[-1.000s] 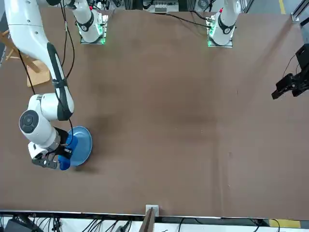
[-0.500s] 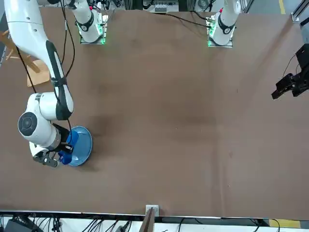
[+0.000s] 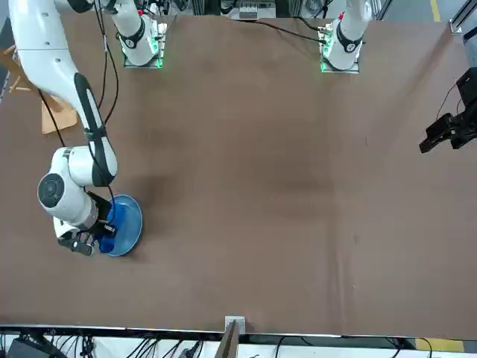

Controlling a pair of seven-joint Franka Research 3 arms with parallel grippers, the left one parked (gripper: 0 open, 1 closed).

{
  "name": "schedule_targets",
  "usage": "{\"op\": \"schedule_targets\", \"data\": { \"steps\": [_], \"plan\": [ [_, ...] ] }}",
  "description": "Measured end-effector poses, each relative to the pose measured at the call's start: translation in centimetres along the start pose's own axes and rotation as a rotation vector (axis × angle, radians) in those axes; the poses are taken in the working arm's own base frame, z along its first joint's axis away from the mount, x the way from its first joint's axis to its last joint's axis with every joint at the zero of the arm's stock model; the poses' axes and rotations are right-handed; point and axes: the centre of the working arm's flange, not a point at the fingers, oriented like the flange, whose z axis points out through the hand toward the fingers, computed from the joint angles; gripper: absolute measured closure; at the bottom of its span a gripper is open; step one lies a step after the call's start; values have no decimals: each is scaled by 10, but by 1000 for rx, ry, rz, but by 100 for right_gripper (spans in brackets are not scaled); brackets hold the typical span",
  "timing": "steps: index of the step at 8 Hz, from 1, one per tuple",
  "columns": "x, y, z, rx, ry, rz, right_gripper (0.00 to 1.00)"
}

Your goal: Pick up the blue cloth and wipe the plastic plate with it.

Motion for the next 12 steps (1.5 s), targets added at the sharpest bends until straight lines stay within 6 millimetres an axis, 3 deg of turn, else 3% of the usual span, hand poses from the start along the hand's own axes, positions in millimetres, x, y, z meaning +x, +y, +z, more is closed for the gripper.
{"op": "schedule_targets", "data": {
  "steps": [8,10,12],
  "plan": [
    [-18,4,8,-11,-37,-7,92],
    [-28,-8,7,-12,-52,4,92],
    [-38,-37,3,0,-58,33,92]
  ]
}}
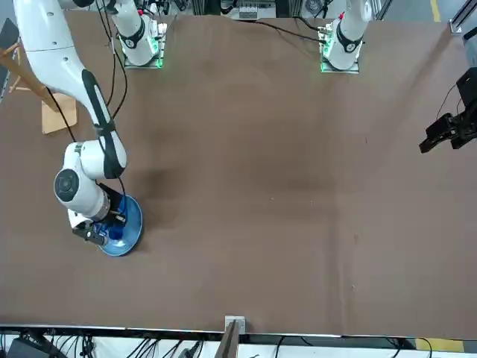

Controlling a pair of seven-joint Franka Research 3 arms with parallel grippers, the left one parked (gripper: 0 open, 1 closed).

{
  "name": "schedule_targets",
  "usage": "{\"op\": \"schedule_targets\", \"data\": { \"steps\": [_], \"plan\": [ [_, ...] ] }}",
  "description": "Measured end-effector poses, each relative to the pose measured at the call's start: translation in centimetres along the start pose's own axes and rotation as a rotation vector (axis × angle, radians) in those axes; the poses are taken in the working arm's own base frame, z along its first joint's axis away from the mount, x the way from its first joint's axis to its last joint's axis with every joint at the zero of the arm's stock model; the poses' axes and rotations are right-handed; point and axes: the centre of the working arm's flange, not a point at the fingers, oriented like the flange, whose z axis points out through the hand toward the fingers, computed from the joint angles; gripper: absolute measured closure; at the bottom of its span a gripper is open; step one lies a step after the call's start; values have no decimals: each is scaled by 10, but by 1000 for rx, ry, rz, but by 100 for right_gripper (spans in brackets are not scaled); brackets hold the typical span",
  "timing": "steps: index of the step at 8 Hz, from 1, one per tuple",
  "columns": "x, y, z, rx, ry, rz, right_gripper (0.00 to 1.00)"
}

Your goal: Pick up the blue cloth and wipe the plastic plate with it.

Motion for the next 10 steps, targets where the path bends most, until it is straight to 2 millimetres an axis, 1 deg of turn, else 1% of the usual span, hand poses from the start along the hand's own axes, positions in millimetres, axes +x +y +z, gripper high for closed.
{"op": "schedule_targets", "data": {
  "steps": [1,2,4,5,8,10],
  "plan": [
    [-5,-13,-1,18,-7,10,92],
    [-7,-20,-3,36,-10,14,92],
    [-1,-25,-9,54,16,-5,92],
    [5,-25,-11,70,52,-37,92],
    [30,-10,-8,90,124,-136,92],
    [38,4,-3,83,128,-179,92]
  ]
}}
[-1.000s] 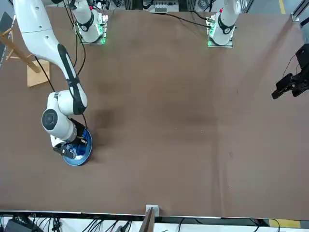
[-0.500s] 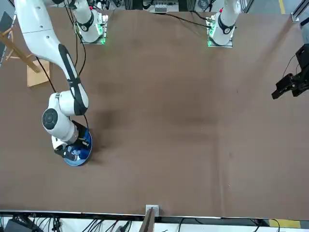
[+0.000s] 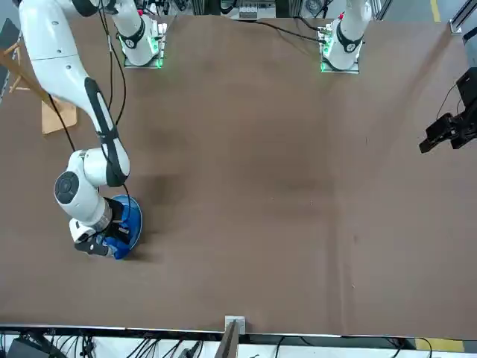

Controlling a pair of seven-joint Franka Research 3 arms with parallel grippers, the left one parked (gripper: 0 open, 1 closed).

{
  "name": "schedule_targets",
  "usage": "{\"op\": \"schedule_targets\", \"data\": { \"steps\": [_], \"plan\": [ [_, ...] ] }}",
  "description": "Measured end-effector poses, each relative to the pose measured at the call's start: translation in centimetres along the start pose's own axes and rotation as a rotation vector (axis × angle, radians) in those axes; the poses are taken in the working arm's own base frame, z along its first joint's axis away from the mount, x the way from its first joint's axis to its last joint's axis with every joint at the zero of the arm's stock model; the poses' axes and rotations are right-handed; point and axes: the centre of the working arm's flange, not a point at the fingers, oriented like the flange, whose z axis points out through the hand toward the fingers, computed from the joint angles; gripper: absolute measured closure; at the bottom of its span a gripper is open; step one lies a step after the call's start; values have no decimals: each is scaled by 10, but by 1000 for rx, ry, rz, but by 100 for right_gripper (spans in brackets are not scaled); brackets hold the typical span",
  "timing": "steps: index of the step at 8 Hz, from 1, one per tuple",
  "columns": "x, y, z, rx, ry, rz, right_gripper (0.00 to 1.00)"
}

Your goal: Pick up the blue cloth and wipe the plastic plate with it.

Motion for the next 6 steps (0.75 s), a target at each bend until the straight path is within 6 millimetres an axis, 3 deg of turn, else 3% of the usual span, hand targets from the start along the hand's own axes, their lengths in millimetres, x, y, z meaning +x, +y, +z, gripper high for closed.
{"op": "schedule_targets", "data": {
  "steps": [2,6],
  "plan": [
    [-3,18,10,-11,-18,-29,92],
    [-13,36,6,-37,-85,-57,92]
  ]
}}
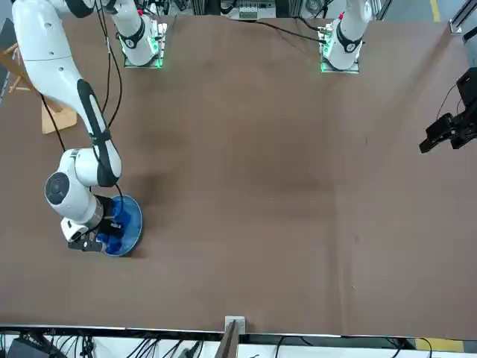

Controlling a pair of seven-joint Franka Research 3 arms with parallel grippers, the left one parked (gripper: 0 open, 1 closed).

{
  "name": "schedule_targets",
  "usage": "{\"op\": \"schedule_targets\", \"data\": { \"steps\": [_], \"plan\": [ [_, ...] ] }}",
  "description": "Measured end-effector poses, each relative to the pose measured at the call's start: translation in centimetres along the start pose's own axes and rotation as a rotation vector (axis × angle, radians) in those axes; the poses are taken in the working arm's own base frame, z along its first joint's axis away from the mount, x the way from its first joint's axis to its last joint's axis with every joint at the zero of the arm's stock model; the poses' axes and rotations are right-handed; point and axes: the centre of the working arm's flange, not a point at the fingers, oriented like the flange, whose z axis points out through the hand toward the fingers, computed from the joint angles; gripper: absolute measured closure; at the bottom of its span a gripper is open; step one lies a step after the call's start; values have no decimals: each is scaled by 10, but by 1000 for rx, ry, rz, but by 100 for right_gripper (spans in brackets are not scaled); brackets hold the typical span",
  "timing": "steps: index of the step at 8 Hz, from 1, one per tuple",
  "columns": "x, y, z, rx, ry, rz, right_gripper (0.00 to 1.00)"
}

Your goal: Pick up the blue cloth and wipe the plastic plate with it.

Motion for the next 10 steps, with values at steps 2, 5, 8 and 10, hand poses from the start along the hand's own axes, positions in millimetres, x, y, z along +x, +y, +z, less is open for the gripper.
{"op": "schedule_targets", "data": {
  "steps": [2,5,8,10],
  "plan": [
    [-9,-6,-2,-11,-67,17,92],
    [-19,-57,-5,-16,-88,52,92],
    [-10,-85,-13,-3,-58,74,92],
    [10,-78,-11,9,-25,87,92]
  ]
}}
